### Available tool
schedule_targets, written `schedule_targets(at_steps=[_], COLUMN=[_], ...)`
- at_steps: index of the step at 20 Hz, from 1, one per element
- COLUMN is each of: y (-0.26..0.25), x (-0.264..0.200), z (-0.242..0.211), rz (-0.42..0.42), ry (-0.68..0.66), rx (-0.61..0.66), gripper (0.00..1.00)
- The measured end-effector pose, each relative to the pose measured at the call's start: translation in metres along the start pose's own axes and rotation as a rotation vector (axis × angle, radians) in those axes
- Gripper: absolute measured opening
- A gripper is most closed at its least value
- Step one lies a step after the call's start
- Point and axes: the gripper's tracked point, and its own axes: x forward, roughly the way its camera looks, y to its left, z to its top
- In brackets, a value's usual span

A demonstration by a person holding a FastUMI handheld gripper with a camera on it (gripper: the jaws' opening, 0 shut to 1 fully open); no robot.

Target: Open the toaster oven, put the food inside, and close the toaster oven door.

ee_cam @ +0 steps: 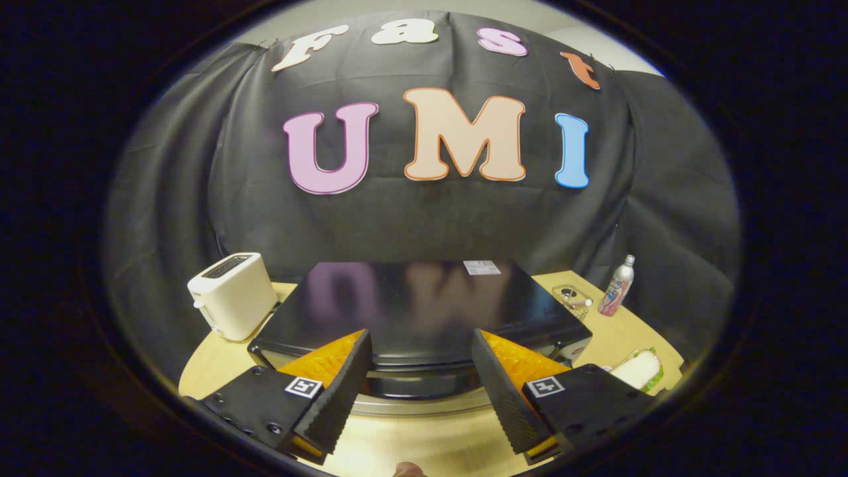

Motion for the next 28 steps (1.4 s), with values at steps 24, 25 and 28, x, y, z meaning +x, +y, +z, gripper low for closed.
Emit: schedule_targets(at_steps=[24, 25, 28], y=[-0.013, -0.014, -0.017], x=[-0.067, -0.074, -0.09], z=[-0.052, -0.059, -0.079], rz=[0.009, 0.005, -0.001], ry=[0.02, 0.033, 0.077], rx=[0.055, 0.05, 0.031], gripper=[0.96, 0.96, 0.96])
